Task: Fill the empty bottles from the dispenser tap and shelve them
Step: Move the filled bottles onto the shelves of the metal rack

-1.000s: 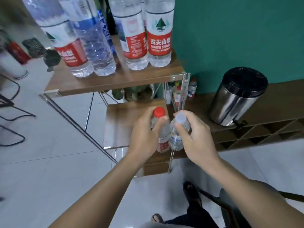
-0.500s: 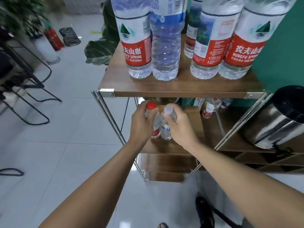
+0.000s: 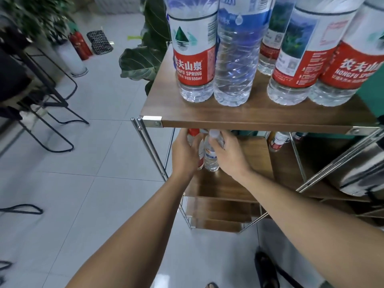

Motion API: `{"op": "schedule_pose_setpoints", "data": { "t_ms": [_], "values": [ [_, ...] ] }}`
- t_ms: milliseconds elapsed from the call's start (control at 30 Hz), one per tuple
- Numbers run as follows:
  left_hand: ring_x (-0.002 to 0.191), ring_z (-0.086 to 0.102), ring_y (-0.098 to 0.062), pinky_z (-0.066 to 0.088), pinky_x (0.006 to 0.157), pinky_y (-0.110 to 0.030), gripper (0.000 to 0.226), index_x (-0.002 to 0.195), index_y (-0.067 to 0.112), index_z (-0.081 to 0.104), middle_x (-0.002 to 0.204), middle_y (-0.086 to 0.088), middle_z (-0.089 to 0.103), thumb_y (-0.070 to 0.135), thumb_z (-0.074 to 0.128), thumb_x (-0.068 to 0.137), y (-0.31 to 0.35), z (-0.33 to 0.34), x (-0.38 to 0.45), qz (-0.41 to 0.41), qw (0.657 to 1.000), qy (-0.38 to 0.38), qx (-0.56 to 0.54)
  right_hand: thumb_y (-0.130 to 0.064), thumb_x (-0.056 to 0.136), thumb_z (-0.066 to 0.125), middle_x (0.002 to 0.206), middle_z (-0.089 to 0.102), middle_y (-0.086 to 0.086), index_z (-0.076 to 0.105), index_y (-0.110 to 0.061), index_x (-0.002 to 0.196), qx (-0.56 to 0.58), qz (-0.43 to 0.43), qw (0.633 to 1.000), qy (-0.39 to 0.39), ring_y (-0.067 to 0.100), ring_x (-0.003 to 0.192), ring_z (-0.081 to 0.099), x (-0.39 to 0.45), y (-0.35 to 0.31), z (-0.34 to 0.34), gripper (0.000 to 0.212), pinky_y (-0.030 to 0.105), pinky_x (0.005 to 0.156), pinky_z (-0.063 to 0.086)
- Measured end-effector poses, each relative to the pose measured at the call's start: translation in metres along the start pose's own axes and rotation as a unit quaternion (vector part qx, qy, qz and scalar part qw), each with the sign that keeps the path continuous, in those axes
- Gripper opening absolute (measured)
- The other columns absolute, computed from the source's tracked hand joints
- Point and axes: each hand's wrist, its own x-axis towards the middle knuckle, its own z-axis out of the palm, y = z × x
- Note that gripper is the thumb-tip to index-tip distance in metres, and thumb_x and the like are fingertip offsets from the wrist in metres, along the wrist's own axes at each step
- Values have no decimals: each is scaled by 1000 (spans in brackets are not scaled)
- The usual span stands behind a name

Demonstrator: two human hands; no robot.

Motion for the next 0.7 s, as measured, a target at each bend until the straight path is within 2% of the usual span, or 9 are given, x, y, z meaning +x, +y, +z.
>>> {"op": "schedule_pose_setpoints", "data": {
  "t_ms": [100, 233, 300, 333, 400, 433, 533, 600, 700],
  "values": [
    [97, 67, 8, 45, 76, -8, 10, 119, 27, 75, 104, 18, 77, 24, 70, 110, 2, -3, 0, -4, 1000, -10, 8, -25, 111, 64, 123, 75, -12, 70, -17, 131, 1, 10, 1000, -15, 2, 115, 69, 2, 3, -3, 22, 28, 101, 51],
    [105, 67, 11, 47, 85, -16, 14, 125, 35, 71, 112, 28, 76, 31, 67, 112, 7, -8, -13, -22, 1000, 13, 15, -32, 107, 68, 134, 74, -12, 68, -21, 140, -3, -1, 1000, -21, 7, 126, 68, 3, 0, -14, 34, 42, 114, 52],
    [113, 63, 18, 45, 92, -7, 20, 132, 40, 65, 118, 44, 69, 30, 65, 115, 15, -11, -30, -2, 999, 45, 8, -28, 108, 70, 139, 71, -19, 67, -25, 144, -3, -4, 1000, -15, 1, 130, 64, -3, -2, -24, 36, 37, 117, 50],
    [120, 62, 19, 42, 96, -3, 24, 137, 39, 64, 123, 46, 67, 28, 64, 116, 18, -12, -40, 18, 998, 63, 2, -25, 108, 70, 139, 70, -23, 67, -27, 144, 9, -2, 1000, -14, -2, 131, 62, -9, -3, -31, 36, 34, 118, 49],
    [131, 64, 4, 41, 102, -4, 28, 143, 26, 67, 135, 28, 71, 23, 66, 115, 23, -9, -62, 56, 995, 82, -7, -21, 107, 71, 133, 70, -28, 69, -30, 139, 40, 13, 999, -12, -3, 128, 65, -26, -6, -45, 33, 33, 118, 50],
    [129, 67, -5, 44, 102, -8, 27, 141, 23, 69, 135, 19, 72, 21, 67, 114, 24, -5, -75, 61, 995, 78, -13, -20, 107, 72, 128, 71, -29, 70, -31, 135, 45, 21, 999, -12, -3, 124, 67, -38, -7, -53, 30, 33, 116, 52],
    [115, 73, -14, 54, 93, -22, 16, 127, 26, 76, 123, 16, 76, 22, 68, 113, 31, 21, -117, 32, 999, -12, -40, -19, 110, 67, 117, 75, -23, 75, -27, 122, 27, 9, 1000, -7, 2, 117, 70, -80, -9, -84, 17, 28, 105, 55],
    [115, 73, -15, 58, 97, -30, 14, 123, 27, 78, 119, 15, 78, 24, 67, 114, 37, 44, -141, 37, 994, -96, -32, -21, 113, 62, 119, 74, -20, 76, -25, 125, -6, -7, 1000, 1, 4, 118, 69, -105, -6, -109, 19, 29, 102, 55],
    [104, 73, -17, 58, 93, -39, 17, 111, 26, 77, 106, 12, 78, 17, 64, 115, 50, 83, -165, 62, 983, -170, -22, -19, 114, 60, 114, 72, -17, 79, -21, 121, -42, -28, 999, 15, 6, 112, 70, -136, 4, -152, 20, 31, 96, 56]
  ]
}}
